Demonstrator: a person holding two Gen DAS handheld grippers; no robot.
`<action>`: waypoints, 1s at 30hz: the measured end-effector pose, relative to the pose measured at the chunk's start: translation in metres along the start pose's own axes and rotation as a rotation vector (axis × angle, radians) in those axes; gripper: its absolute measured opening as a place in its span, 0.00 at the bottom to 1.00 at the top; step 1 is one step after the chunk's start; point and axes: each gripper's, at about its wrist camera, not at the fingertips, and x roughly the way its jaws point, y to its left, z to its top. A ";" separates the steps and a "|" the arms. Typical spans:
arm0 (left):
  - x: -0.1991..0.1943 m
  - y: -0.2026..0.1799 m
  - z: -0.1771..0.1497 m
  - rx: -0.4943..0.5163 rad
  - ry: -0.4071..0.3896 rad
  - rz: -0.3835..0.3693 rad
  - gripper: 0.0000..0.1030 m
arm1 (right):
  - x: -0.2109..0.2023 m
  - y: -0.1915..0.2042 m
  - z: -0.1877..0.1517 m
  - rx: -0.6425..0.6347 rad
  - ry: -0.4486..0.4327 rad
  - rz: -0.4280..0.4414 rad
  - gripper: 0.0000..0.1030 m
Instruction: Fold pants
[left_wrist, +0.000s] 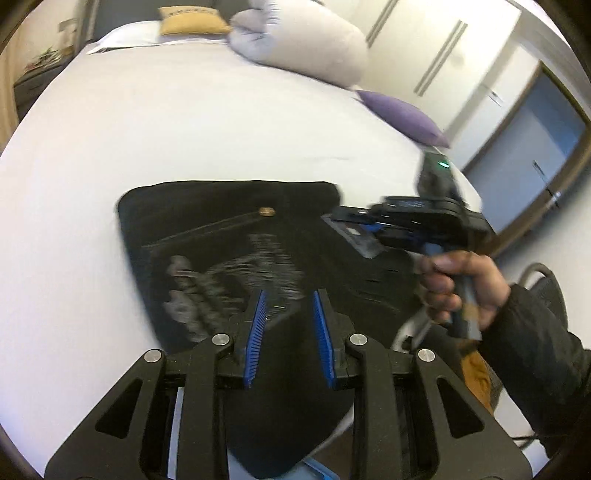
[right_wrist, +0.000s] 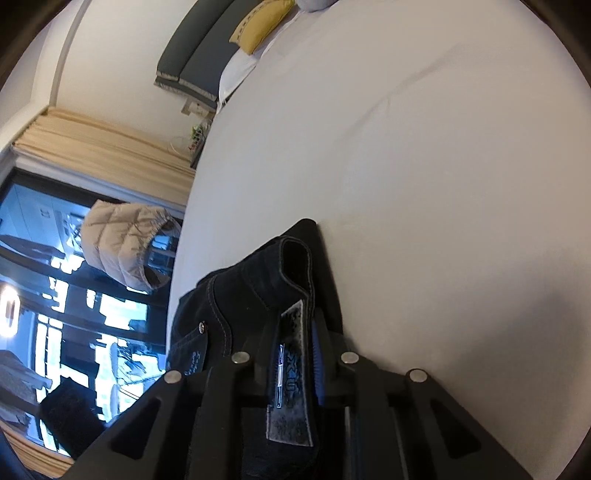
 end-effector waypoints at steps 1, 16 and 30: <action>0.002 0.009 0.003 -0.016 0.004 0.015 0.24 | -0.003 -0.001 0.000 0.021 -0.002 -0.002 0.18; 0.069 0.090 0.073 -0.025 0.040 0.052 0.24 | 0.007 0.028 -0.030 -0.048 0.130 -0.110 0.00; 0.029 0.046 -0.018 0.191 -0.039 0.041 0.23 | -0.003 0.022 -0.052 -0.054 0.030 -0.061 0.00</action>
